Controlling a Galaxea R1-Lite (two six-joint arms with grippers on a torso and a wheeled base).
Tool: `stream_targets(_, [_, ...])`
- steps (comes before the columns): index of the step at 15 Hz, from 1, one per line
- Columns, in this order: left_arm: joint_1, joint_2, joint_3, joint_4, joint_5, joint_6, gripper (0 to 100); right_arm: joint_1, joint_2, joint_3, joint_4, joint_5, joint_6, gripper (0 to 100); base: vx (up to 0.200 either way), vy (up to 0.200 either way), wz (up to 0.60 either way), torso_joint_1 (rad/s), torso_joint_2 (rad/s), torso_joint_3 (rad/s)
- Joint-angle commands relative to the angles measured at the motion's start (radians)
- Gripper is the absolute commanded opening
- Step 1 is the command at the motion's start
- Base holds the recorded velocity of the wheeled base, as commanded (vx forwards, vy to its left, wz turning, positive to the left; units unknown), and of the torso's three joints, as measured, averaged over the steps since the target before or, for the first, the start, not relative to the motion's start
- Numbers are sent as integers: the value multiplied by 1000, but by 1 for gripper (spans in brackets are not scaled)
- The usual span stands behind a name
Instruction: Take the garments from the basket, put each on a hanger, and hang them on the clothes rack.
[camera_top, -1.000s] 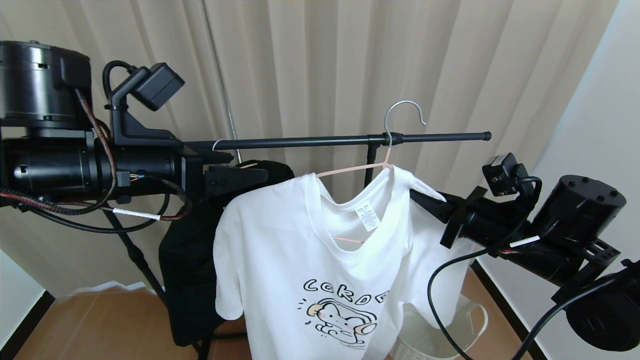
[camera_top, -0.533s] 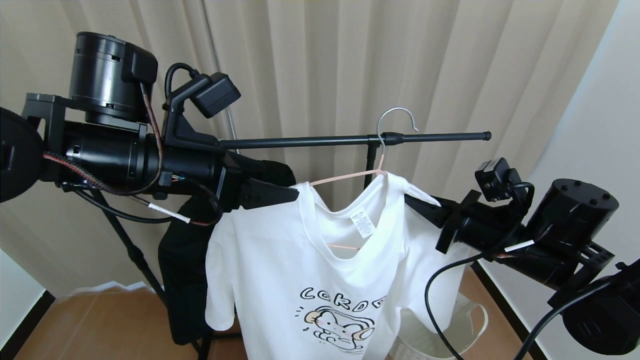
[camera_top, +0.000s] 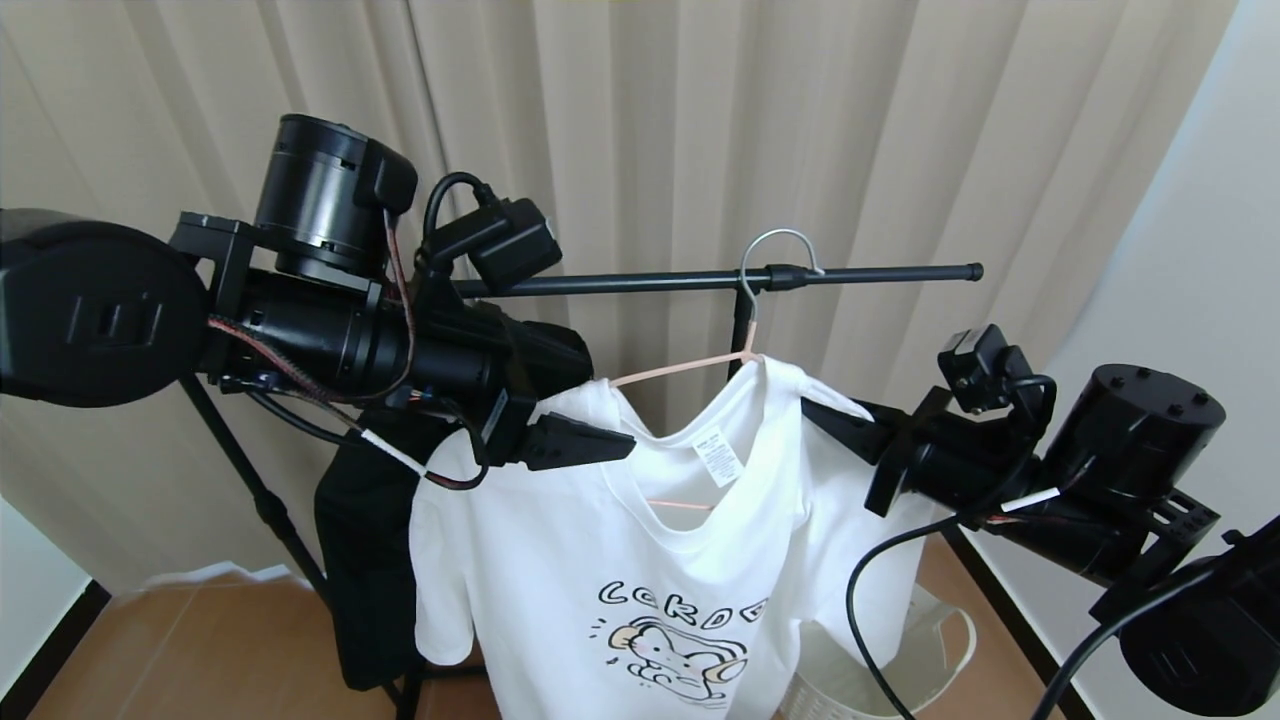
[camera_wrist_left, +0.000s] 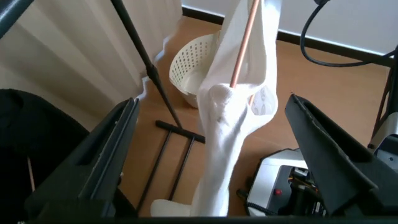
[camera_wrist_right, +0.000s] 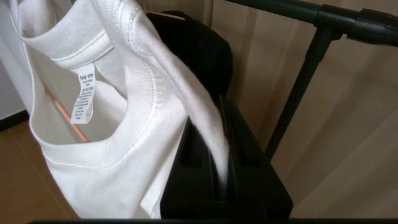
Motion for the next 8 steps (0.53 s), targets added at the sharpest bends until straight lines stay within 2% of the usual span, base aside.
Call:
stream_targets(1, [-18, 23, -7, 1, -4, 8, 100, 1, 0, 0, -1, 1, -2, 0, 0, 0, 0, 0, 0, 0])
stream_targets(8, [-25, 59, -18, -1, -10, 11, 100, 1, -6, 0, -1, 1, -2, 0, 0, 0, 0, 0, 0, 0])
